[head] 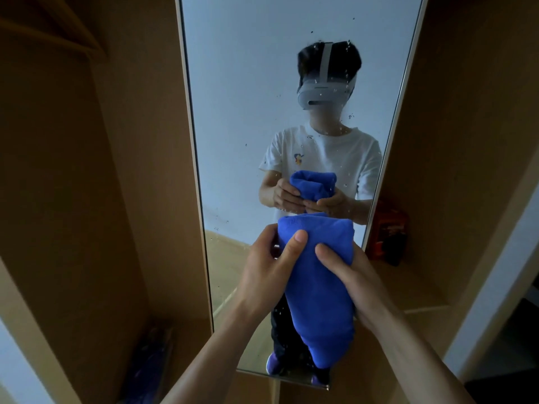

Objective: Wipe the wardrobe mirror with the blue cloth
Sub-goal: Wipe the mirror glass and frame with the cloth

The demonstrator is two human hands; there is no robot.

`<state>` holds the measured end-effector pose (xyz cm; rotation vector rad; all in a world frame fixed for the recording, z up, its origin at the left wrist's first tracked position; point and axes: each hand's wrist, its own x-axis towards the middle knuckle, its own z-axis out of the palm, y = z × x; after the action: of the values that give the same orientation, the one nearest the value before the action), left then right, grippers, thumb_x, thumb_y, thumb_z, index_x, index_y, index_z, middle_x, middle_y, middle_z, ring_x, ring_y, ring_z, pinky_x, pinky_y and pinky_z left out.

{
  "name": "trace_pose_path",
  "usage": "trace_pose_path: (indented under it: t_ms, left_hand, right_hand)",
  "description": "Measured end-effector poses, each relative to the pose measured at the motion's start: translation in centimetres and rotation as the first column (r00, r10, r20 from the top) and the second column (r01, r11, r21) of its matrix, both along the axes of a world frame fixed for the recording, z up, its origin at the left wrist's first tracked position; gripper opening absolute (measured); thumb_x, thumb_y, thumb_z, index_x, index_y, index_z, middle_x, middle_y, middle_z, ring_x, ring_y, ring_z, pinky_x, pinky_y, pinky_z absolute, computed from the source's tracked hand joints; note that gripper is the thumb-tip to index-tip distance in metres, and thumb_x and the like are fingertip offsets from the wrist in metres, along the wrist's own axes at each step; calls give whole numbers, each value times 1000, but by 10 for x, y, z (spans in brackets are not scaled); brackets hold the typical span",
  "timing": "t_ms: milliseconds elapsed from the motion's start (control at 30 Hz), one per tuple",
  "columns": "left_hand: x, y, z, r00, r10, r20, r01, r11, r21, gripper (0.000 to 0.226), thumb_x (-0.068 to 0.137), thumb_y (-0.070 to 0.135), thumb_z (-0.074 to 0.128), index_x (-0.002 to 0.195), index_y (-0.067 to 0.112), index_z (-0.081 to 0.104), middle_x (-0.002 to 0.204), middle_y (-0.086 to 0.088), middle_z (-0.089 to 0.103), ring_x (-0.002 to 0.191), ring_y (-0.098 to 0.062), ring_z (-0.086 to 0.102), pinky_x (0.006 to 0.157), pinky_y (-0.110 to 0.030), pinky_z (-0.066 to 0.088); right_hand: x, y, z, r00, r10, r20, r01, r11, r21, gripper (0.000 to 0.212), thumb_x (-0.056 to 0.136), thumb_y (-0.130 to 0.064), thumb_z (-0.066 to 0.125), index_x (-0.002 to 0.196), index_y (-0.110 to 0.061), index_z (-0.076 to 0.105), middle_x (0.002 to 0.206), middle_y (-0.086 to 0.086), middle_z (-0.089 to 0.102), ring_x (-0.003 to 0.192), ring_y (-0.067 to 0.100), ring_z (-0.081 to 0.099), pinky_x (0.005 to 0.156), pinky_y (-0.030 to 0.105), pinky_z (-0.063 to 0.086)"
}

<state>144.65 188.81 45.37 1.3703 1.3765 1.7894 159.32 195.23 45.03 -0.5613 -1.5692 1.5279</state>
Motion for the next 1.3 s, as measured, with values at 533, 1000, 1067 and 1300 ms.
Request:
trace_pose_path:
  t_ms: [533,1000,1067,1300]
  left_hand:
    - [-59,15,48,946,211,-247,-178,973,149,24,95,48,64,114,34,68,117,11,66,103,-1,65,81,-24,58]
    - [-135,42,87,771,581,-260,-546,814,198,77,91,46,70,153,31,27,141,4,39,137,-24,36,108,-52,45]
    - [-140,44,90,835,501,-228,-470,865,177,80,91,46,71,154,32,24,137,-2,49,125,-24,55,97,-46,53]
    - [-133,39,90,847,484,-222,-452,874,182,71,84,55,74,139,38,33,128,-2,59,116,-19,63,96,-51,56]
  right_hand:
    - [16,26,54,915,-403,-23,383,848,366,27,79,-37,78,102,-25,72,97,-12,77,94,3,72,78,15,52]
    - [11,57,78,838,-541,68,413,712,568,27,85,-25,80,107,-14,67,92,-2,74,85,-3,69,74,6,49]
    - [11,59,78,822,-566,66,427,688,586,29,84,-30,80,105,-16,67,85,-6,73,83,-6,68,73,4,47]
    - [30,78,77,921,-368,129,305,885,352,45,77,-40,83,116,-21,69,102,-12,78,94,5,74,74,21,58]
